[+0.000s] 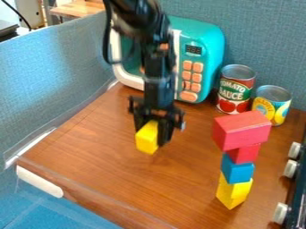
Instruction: Put the yellow block on top of the tower
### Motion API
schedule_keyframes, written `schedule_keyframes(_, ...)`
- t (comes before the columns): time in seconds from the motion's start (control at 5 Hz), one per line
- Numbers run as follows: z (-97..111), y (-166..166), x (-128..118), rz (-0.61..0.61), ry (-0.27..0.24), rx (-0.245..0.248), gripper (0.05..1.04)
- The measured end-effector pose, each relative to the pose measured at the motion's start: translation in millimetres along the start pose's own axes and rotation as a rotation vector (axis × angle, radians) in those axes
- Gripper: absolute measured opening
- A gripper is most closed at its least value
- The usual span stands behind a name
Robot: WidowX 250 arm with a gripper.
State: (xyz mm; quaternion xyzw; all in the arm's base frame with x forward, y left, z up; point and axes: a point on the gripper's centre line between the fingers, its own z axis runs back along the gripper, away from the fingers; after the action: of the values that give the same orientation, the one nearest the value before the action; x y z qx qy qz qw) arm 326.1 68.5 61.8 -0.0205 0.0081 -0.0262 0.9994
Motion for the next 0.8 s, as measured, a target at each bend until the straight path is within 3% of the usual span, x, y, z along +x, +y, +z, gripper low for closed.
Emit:
schedule_keyframes(0.2, 46.3, -22.0, -2.8, -0.077, -0.071, 0.019, 0.598)
schedule_keyframes(0.8, 125.5, -72.6, -18.4, -0.266, -0.179, 0.032, 0.598)
